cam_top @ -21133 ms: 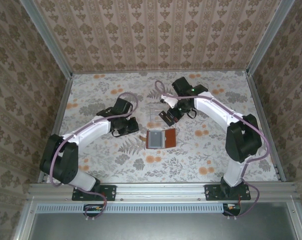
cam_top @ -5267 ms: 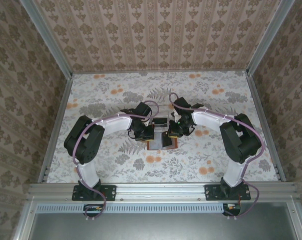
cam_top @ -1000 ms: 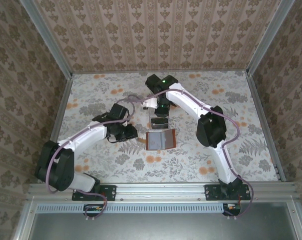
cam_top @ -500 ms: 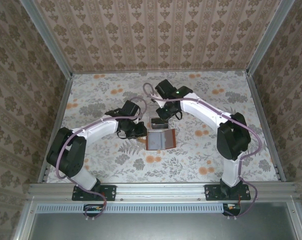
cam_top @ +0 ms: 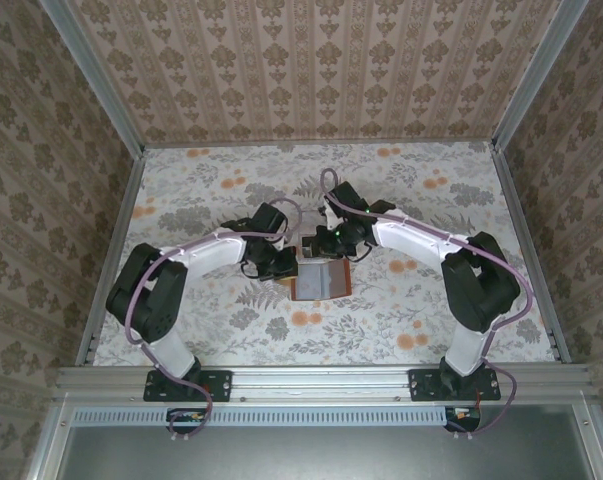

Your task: Take the credit cards out of the card holder

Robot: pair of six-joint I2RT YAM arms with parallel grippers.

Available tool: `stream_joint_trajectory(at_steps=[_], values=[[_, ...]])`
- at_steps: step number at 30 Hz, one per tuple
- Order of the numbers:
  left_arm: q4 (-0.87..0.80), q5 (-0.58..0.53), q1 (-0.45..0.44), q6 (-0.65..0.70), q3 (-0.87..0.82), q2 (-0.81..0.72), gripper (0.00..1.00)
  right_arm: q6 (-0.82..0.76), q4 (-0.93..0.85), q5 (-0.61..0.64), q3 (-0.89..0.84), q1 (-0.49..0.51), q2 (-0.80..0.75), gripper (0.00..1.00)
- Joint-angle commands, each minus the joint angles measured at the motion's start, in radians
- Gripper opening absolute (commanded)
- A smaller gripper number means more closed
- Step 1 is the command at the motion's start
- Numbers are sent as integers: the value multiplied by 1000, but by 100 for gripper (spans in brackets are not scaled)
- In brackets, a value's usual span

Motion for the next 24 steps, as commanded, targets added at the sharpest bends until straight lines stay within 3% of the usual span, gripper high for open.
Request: stream_joint_trajectory(at_steps=[1,24], values=[[1,-1,-4,23,9,27,5,89,78,-98,-17,-1,18,15],[30,-13,15,33,-90,38,0,138,105,-140,4,54,185,26]])
